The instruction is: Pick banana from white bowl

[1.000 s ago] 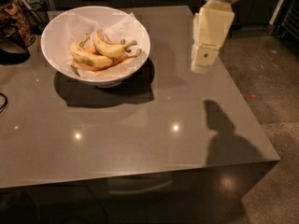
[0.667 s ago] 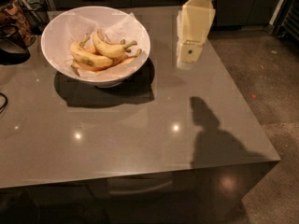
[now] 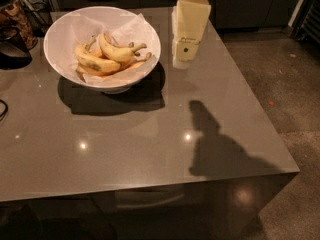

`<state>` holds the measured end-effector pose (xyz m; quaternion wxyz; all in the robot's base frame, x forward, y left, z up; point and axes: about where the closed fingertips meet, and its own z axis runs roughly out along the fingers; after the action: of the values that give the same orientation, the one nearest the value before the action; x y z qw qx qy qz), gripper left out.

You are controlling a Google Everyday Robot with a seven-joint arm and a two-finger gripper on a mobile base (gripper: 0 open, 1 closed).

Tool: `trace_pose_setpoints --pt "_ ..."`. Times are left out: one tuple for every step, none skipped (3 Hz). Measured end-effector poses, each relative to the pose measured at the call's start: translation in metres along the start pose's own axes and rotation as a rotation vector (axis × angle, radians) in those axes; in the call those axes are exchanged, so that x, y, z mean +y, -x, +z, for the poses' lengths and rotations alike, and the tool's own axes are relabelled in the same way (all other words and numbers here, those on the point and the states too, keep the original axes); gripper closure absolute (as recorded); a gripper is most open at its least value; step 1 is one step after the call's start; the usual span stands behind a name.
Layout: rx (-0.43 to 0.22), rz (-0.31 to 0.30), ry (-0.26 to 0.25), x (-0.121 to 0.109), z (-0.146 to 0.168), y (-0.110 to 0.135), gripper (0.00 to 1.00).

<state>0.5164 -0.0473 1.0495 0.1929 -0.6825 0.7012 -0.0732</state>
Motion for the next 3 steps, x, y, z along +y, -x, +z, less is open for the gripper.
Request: trace_pose_setpoints --pt "0.021 -0.057 0.054 -0.025 0.046 0.06 0.0" --pt "-0.006 -0.061 0.028 -0.032 0.047 0.069 0.0" --pt "-0.056 -0.006 0.05 -0.041 0.053 0.073 0.0"
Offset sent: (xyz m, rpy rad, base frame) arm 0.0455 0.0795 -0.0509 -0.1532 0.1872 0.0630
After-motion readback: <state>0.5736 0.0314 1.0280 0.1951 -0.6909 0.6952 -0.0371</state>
